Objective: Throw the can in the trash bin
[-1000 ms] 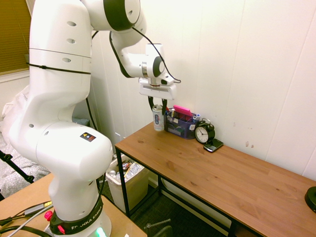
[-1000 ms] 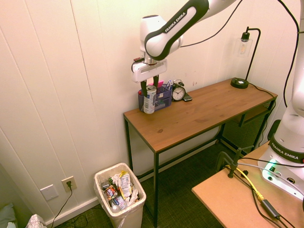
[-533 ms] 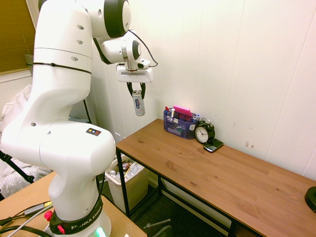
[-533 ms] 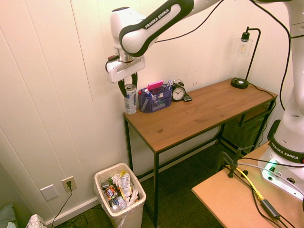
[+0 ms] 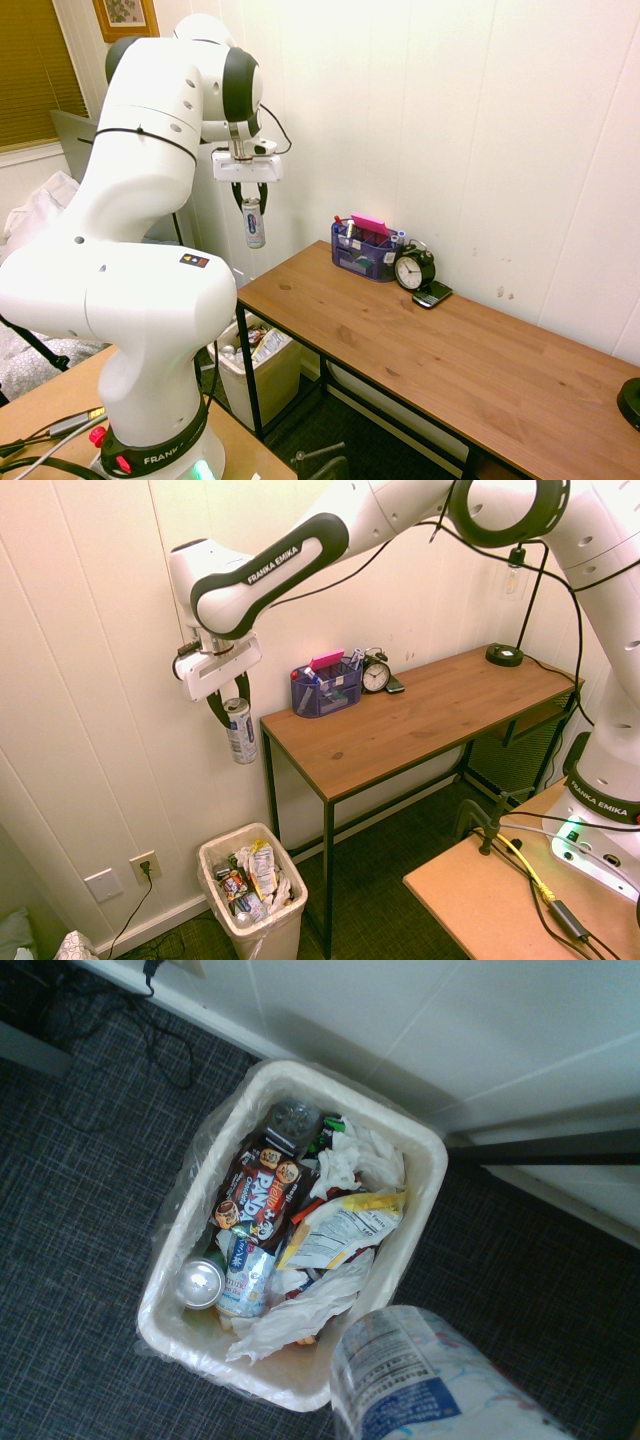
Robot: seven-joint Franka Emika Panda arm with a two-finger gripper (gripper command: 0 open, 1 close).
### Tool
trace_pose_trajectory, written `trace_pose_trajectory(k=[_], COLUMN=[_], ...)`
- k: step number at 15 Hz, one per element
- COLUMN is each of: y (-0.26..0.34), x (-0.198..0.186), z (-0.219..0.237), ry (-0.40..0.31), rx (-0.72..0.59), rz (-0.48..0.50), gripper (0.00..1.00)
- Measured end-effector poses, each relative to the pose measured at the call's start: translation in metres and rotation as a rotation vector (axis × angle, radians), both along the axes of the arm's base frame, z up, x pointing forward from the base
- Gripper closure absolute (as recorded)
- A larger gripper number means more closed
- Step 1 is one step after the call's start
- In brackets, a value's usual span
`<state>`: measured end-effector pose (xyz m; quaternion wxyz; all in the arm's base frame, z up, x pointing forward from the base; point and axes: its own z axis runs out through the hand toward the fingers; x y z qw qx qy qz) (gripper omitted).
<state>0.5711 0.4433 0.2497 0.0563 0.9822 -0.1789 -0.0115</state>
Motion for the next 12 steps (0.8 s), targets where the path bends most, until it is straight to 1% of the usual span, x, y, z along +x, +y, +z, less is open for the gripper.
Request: trace_pose_trajectory(k=[1, 2, 4, 6, 12], y=[0.002, 0.005, 0.008, 0.012, 0.018], x=[0.003, 0.004, 0.005, 0.004, 0.006], z=[-0.015, -0.029, -0.046, -0.050, -0.046], ry=[0.015, 0.032, 0.072, 0.093, 0.082], rx=[-0.001, -0.001, -0.012, -0.029, -0.022], rz=[0.001, 0.004, 0.020, 0.030, 0.040], gripper=[1.00, 0.00, 0.00, 0.00, 0.00])
